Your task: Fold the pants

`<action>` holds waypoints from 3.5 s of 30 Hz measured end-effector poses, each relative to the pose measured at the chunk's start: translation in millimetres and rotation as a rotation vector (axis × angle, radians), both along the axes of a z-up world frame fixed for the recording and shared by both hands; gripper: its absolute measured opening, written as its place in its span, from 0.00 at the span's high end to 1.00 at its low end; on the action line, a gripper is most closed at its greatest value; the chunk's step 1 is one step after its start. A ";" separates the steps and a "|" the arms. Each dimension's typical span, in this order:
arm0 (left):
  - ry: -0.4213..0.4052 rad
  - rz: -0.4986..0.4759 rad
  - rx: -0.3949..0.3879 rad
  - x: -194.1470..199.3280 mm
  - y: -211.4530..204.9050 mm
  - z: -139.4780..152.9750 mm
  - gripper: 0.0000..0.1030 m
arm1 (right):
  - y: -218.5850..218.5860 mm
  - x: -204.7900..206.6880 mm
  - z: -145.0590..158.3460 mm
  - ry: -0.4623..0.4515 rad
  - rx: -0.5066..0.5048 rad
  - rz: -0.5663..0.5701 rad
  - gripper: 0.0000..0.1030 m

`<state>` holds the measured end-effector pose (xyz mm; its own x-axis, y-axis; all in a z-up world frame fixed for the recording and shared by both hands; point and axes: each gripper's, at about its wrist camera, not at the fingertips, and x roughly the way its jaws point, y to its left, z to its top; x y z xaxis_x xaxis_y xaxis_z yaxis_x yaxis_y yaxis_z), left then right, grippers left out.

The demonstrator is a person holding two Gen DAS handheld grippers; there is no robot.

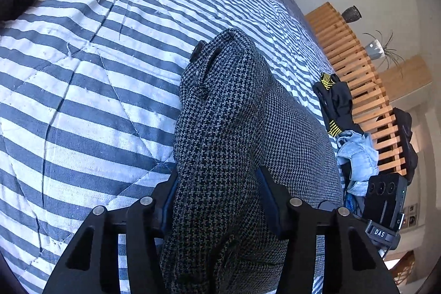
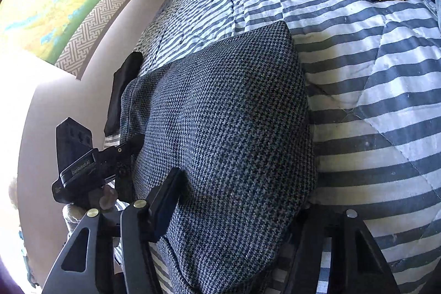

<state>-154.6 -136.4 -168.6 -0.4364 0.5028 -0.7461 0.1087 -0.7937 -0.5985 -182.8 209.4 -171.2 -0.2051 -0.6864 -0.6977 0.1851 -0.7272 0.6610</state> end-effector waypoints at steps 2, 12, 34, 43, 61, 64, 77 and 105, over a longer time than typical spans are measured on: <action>0.007 0.004 -0.005 1.9 0.4 2.0 0.55 | 0.0 -1.6 -1.4 -0.010 -0.032 -0.001 0.68; 0.022 0.061 0.005 0.6 -2.0 0.0 0.41 | 8.8 -4.7 -16.0 -0.026 -0.001 -0.013 0.48; 0.252 0.195 0.104 77.8 -57.7 80.6 0.78 | -82.0 -11.3 105.1 0.364 0.226 0.230 0.81; 0.229 0.285 0.102 115.8 -87.0 74.7 0.79 | -121.7 -17.1 84.5 0.291 0.221 0.324 0.81; 0.359 0.454 -0.109 25.2 -291.9 182.1 0.80 | -302.3 -54.2 151.7 0.468 0.081 0.304 0.82; 0.357 0.482 -0.123 4.3 -335.9 178.7 0.80 | -345.7 -72.4 145.5 0.469 0.065 0.302 0.82; 0.110 0.590 -0.218 -90.1 -441.8 53.8 0.57 | -448.4 -155.0 28.8 0.263 0.133 0.291 0.59; -0.029 0.434 -0.459 9.3 -277.7 60.5 0.50 | -355.1 -36.0 50.3 0.307 0.373 0.435 0.71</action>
